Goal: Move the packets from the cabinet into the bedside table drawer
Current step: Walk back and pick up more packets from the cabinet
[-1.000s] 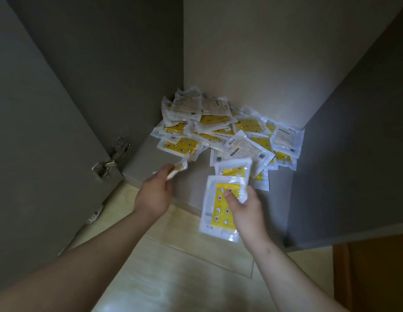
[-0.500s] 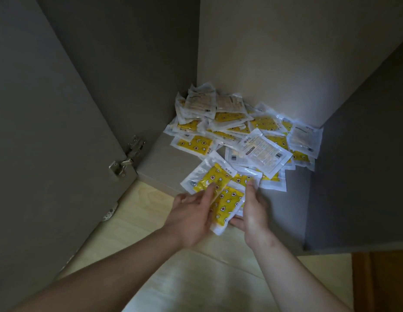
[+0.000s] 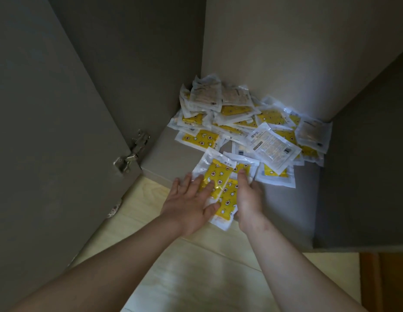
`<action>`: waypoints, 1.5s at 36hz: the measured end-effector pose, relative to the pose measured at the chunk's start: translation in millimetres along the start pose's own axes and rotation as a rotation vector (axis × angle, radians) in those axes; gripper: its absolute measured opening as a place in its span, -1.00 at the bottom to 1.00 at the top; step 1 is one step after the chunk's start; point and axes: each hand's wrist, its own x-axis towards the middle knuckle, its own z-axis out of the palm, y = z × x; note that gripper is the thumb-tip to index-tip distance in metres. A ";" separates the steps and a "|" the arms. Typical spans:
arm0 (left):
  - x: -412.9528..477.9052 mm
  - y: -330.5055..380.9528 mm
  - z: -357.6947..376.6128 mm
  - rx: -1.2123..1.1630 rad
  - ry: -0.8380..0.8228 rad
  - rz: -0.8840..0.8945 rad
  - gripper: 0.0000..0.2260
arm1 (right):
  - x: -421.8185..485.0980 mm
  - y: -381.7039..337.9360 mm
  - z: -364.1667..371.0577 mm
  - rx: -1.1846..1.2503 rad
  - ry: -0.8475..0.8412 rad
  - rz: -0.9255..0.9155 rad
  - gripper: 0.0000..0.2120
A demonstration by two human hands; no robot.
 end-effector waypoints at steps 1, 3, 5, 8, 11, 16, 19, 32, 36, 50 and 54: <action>-0.4 -2.1 -1.0 -0.019 -0.004 0.020 -0.47 | -0.1 0.5 -0.4 -0.001 -0.001 -0.002 -0.74; -4.6 -2.7 -1.3 -0.067 -0.015 0.083 -0.51 | -1.4 1.5 -0.3 0.023 -0.017 -0.005 -0.81; -8.5 -0.7 2.9 -0.109 -0.016 0.146 -0.53 | -2.0 2.7 0.2 0.010 -0.040 -0.023 -0.82; -11.9 -2.3 8.7 -0.256 0.102 0.180 -0.58 | -5.8 4.8 -0.6 -0.033 -0.043 -0.075 -0.80; -14.9 -7.3 8.7 -0.624 0.462 0.024 -0.56 | -13.2 7.2 -2.1 -0.004 -0.081 -0.079 -0.84; -11.0 -8.7 0.3 -1.045 0.579 -0.218 -0.82 | -22.6 8.3 1.8 0.025 -0.231 -0.098 -0.91; -15.1 0.3 -10.9 -1.552 0.241 -0.176 -0.86 | -25.9 3.7 7.8 -0.061 -0.245 -0.192 -0.77; 7.8 0.4 -16.0 -1.710 0.209 -0.458 -0.71 | 74.0 -60.7 -58.5 -1.329 -0.003 -0.346 -0.30; 12.9 6.2 -13.2 -1.668 0.224 -0.467 -0.76 | 58.1 -29.5 -67.7 -1.347 -0.082 -0.330 -0.20; -11.4 -8.5 3.8 -1.610 0.233 -0.410 -0.85 | -9.8 29.0 -61.1 -1.347 0.055 -0.819 -0.18; -12.7 -14.5 3.3 -1.620 0.245 -0.422 -0.82 | 6.9 12.4 -62.7 -1.427 -0.128 -0.563 -0.03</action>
